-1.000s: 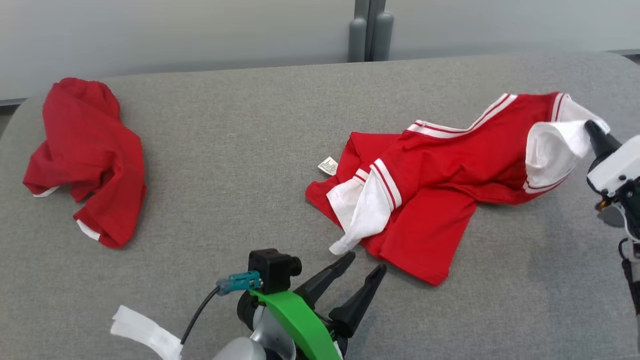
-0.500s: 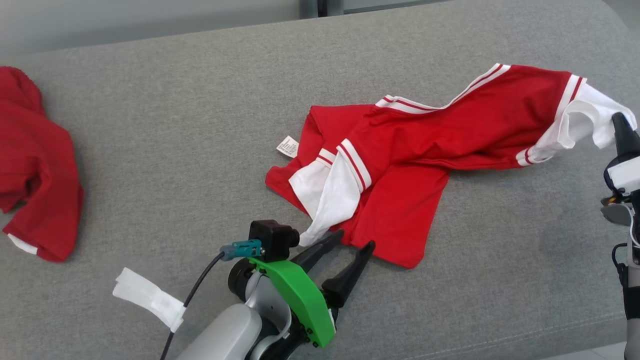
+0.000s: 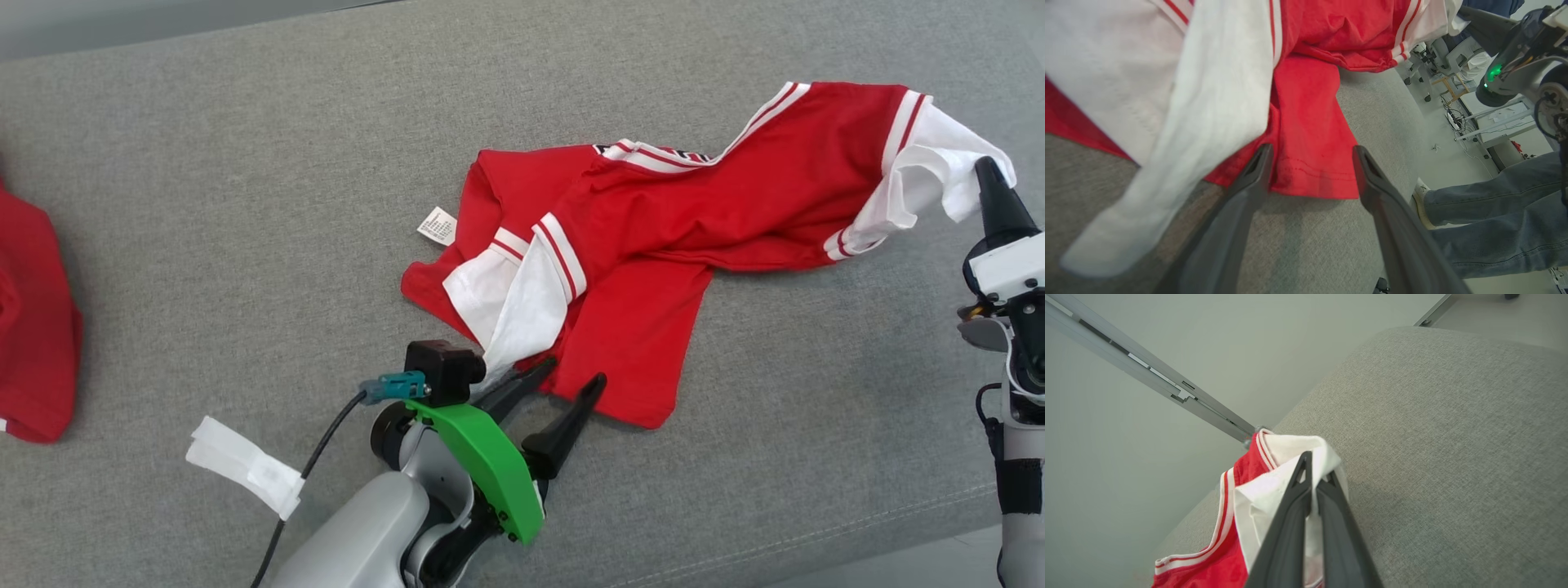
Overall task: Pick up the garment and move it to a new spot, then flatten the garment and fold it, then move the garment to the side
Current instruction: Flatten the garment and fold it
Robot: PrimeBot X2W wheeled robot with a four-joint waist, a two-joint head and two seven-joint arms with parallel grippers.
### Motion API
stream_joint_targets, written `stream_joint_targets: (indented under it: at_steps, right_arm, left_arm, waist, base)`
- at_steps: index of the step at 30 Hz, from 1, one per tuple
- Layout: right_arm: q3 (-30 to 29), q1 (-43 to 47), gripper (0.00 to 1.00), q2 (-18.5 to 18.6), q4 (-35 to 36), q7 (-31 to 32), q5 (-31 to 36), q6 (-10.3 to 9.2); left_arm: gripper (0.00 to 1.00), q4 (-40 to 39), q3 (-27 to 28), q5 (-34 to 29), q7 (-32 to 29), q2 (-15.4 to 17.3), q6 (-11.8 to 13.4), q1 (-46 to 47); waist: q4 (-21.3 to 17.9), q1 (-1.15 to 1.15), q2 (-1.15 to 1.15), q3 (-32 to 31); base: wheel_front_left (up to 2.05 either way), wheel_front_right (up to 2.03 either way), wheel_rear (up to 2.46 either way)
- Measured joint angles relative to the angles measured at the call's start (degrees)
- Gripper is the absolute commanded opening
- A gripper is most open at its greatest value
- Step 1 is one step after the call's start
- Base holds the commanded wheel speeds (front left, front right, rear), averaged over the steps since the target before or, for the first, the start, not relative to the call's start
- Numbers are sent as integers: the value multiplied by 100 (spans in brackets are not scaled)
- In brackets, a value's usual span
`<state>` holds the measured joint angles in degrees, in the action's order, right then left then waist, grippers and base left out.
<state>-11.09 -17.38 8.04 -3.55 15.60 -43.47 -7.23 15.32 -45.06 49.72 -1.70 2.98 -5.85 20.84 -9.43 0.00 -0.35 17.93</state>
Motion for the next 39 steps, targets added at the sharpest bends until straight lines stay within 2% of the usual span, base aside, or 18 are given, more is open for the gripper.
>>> stream_joint_targets:
  at_steps: [3,4,6,7,17,24,26,31,33,36,39]
  right_arm:
    - [66,1,0,-78,4,0,0,2]
    - [90,2,0,-82,8,0,0,7]
    - [110,3,0,-96,10,0,0,7]
    - [120,4,0,-99,10,0,0,7]
    - [70,0,0,-286,71,-90,-275,18]
    - [-319,-102,0,-347,230,-163,-682,16]
    - [-408,-178,0,-372,250,-178,-829,15]
    - [-108,-539,0,-469,174,-41,-973,13]
    - [69,-810,0,-510,136,-8,-1020,12]
    - [163,-1229,0,-563,166,-26,-1170,8]
    - [210,-1325,0,-561,246,-26,-1383,8]
  left_arm:
    - [100,100,-38,65,125,-1,-2,123]
    - [45,134,-58,79,164,-1,-2,152]
    - [9,242,-136,116,214,-1,-3,191]
    - [0,287,-165,147,234,-2,-3,193]
    - [0,570,-400,408,505,-7,-23,339]
    - [0,36,-58,476,552,36,-69,792]
    - [0,-149,87,389,482,259,-70,1081]
    - [0,-294,605,229,102,1310,-70,1820]
    - [0,-297,872,189,16,1629,-68,2159]
    - [0,-369,1146,137,-77,1934,-65,2657]
    - [0,-522,1201,144,-158,1998,-67,2823]
  waist:
    - [5,0,0,17]
    - [7,0,0,21]
    - [12,0,0,24]
    - [14,0,0,24]
    - [175,0,0,-91]
    - [376,0,0,-234]
    - [449,0,0,-290]
    - [613,0,0,-481]
    - [664,0,0,-572]
    - [725,0,0,-717]
    - [788,0,0,-837]
  base:
    - [0,0,0]
    - [0,0,0]
    - [0,0,0]
    - [0,0,0]
    - [0,0,0]
    - [0,0,0]
    - [0,0,0]
    - [0,0,0]
    - [0,0,0]
    - [0,0,0]
    - [0,0,0]
